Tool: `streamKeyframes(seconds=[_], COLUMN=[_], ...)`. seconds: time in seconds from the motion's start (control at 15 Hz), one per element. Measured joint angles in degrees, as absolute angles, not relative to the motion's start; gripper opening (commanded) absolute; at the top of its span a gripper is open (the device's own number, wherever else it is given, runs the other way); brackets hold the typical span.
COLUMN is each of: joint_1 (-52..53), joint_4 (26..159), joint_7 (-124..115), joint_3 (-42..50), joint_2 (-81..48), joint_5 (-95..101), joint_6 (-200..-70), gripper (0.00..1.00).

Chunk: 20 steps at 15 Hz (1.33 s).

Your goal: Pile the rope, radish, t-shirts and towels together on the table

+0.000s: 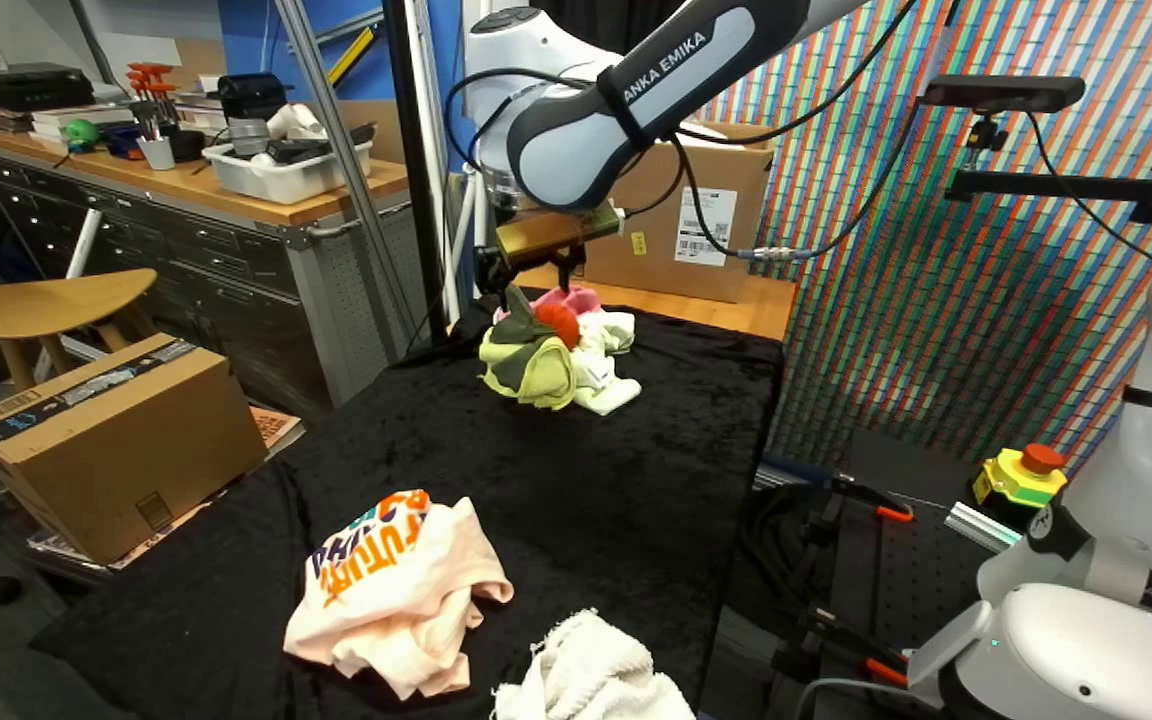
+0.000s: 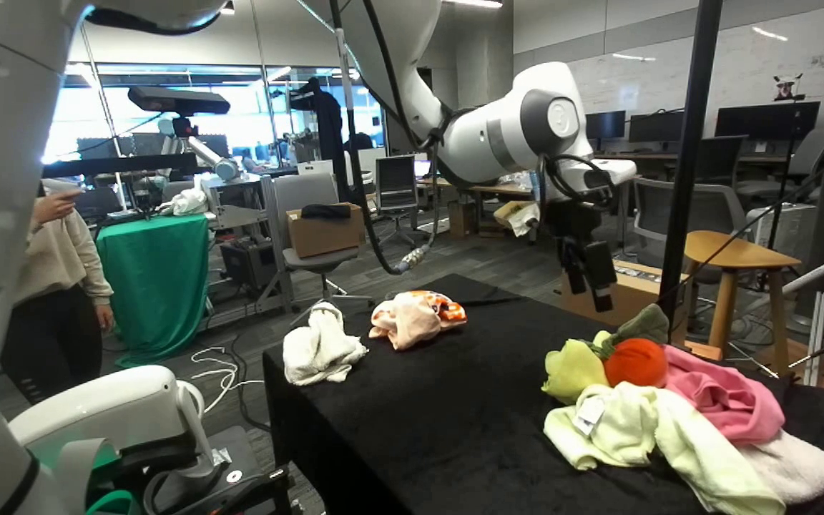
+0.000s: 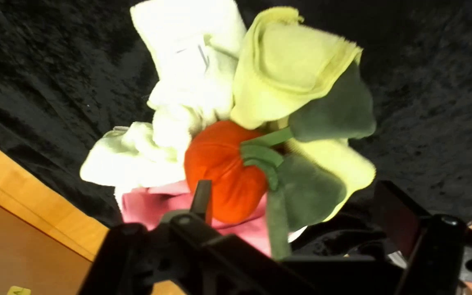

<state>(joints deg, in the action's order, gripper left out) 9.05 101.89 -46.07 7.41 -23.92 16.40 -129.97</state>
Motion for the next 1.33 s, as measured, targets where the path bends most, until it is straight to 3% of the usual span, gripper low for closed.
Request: streamKeyframes(seconds=[0.67,1.33], joint_1=[16.62,13.4], joint_4=[99.4,89.39], joint_7=[-33.26,-5.46], joint_3=[-4.24,-10.79], joint_2=[-28.78,-36.41], joint_5=[15.39,-3.29], joint_6=[-125.05,-120.63], gripper=[1.0,1.0])
